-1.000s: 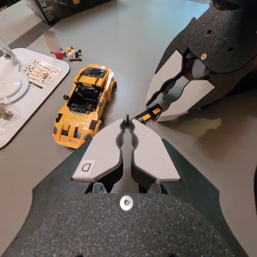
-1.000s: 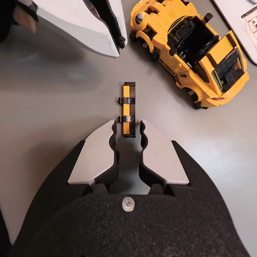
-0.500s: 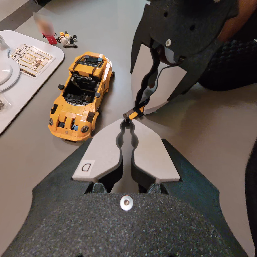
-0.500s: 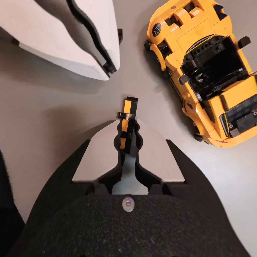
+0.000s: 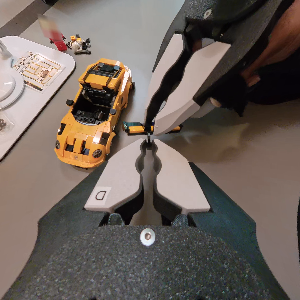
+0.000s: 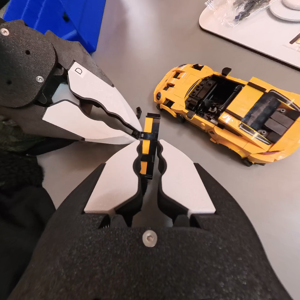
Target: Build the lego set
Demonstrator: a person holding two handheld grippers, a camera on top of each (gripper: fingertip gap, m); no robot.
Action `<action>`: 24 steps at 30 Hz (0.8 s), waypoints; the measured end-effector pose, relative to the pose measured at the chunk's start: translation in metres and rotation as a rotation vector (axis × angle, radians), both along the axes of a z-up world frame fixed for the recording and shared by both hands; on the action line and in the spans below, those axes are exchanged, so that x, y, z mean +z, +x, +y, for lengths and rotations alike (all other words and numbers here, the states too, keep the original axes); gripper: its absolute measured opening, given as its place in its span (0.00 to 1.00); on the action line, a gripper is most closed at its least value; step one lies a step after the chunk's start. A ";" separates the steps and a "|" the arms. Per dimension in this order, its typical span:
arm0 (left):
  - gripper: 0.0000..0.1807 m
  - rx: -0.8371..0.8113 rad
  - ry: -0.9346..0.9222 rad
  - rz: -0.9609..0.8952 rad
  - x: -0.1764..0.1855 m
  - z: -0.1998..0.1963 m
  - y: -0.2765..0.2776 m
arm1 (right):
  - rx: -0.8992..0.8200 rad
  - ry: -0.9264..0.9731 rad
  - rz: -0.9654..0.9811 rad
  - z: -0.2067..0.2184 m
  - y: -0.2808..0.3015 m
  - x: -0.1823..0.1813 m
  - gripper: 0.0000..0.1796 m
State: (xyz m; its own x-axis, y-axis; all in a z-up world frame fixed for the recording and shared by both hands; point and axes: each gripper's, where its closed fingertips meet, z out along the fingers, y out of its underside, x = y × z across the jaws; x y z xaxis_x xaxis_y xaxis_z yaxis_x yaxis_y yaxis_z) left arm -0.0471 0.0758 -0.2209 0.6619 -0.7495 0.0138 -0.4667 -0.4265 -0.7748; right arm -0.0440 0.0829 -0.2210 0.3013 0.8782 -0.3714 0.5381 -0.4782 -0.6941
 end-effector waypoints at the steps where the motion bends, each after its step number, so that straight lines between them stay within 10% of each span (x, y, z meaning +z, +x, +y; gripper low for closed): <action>1: 0.03 0.004 0.008 0.009 0.000 0.001 0.000 | -0.003 0.005 -0.002 0.000 0.000 -0.001 0.09; 24: 0.03 0.058 0.386 0.325 0.022 0.013 -0.006 | -0.066 0.382 0.005 0.006 -0.002 0.025 0.09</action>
State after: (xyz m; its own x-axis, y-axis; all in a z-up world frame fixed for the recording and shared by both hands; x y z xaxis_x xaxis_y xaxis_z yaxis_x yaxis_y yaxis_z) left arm -0.0533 0.0886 -0.1993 0.6268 -0.6208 -0.4709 -0.6939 -0.1699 -0.6997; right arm -0.0460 0.0893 -0.1960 0.3608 0.9324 -0.0230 0.5110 -0.2183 -0.8314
